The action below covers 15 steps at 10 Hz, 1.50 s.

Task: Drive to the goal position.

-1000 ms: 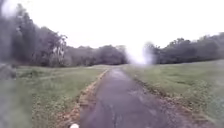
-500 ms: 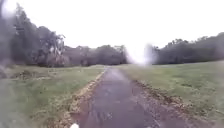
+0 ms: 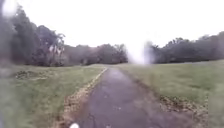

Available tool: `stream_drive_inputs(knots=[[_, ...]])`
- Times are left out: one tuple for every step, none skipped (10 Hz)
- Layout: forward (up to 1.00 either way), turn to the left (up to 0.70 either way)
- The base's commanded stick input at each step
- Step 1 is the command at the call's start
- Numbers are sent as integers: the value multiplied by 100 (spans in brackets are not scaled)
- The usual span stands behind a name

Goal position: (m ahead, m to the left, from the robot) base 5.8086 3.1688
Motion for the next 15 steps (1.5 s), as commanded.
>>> stream_drive_inputs(knots=[[50, 0], [50, 0], [50, 0], [50, 0], [50, 0], [50, 0], [50, 0], [50, 0], [50, 0], [50, 0], [50, 0], [50, 0], [50, 0], [50, 0], [50, 0]])
